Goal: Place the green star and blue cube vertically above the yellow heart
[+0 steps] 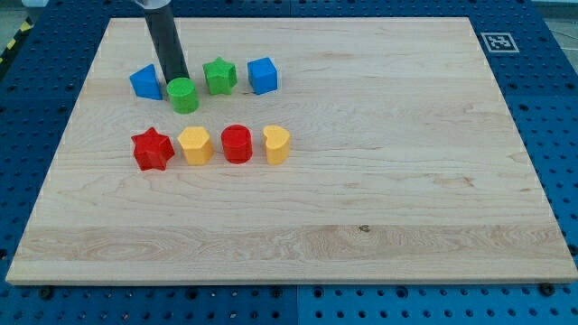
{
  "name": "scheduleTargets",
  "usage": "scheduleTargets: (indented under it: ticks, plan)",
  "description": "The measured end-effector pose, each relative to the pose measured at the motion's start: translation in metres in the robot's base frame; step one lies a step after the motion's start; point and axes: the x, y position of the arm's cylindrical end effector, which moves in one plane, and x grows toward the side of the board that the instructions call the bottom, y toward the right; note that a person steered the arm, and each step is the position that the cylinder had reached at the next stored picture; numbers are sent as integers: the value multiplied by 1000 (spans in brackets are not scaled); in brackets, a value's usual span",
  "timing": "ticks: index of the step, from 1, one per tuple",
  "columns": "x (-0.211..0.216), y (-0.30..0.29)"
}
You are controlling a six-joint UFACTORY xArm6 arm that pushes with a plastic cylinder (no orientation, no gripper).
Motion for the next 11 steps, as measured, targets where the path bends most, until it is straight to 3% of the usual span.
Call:
scheduleTargets:
  ticks: [6,11]
  plan:
    - [-34,89]
    - [-5,143]
